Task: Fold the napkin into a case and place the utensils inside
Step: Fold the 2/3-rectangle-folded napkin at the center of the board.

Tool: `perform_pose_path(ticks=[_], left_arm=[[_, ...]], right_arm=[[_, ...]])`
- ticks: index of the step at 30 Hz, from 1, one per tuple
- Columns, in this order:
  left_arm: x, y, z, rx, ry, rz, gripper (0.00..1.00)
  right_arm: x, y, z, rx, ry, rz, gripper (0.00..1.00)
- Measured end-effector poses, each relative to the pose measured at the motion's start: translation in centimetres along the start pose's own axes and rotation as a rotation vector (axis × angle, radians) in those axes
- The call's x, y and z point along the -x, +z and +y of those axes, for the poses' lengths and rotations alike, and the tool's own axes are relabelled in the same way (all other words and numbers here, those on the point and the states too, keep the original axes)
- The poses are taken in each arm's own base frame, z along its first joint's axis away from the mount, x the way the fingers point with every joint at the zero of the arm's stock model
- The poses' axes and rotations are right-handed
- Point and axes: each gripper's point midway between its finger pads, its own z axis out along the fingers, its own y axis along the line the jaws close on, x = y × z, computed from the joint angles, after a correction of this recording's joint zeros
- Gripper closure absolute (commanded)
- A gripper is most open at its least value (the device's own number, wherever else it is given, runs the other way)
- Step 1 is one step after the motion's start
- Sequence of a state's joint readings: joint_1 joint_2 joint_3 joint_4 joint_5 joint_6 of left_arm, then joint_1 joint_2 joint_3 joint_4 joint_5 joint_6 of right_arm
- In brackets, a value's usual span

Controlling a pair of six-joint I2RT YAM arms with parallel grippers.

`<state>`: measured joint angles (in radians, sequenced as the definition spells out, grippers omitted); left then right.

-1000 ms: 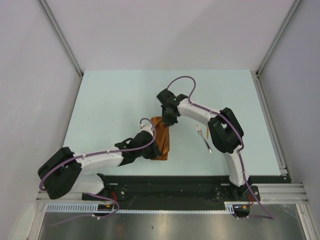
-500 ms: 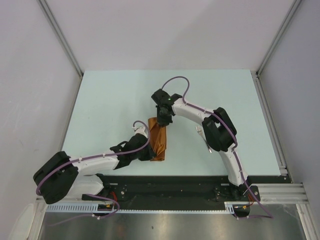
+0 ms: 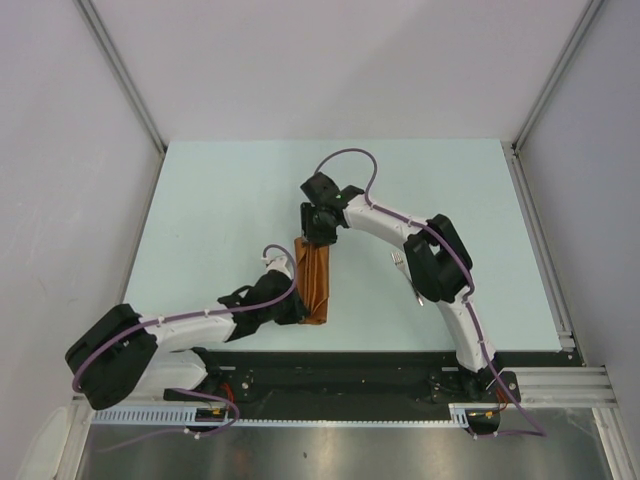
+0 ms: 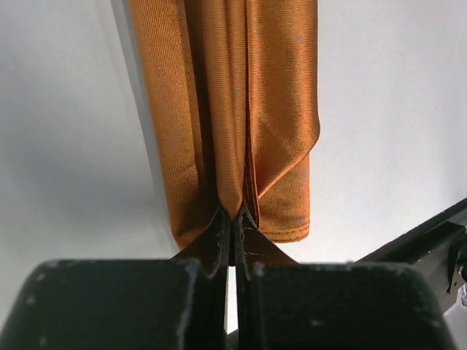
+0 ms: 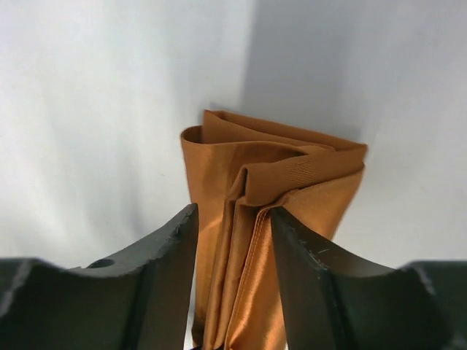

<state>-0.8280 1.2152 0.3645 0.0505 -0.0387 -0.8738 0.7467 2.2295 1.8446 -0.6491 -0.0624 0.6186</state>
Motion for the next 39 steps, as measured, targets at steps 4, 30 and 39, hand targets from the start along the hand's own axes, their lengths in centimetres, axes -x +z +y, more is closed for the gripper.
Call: perform_pose_path(ticks=[4, 30, 39], left_arm=[[0.0, -0.3, 0.2, 0.003, 0.000, -0.003, 0.60], [12.5, -1.2, 0.6, 0.022, -0.198, -0.051, 0.75], [16.7, 1.9, -1.6, -0.019, -0.190, -0.067, 0.90]], right_arm=[[-0.1, 0.7, 1.0, 0.060, -0.015, 0.014, 0.42], [0.3, 1.3, 0.7, 0.435, 0.125, 0.054, 0.46], [0.9, 0.5, -0.3, 0.524, 0.207, 0.041, 0.48]])
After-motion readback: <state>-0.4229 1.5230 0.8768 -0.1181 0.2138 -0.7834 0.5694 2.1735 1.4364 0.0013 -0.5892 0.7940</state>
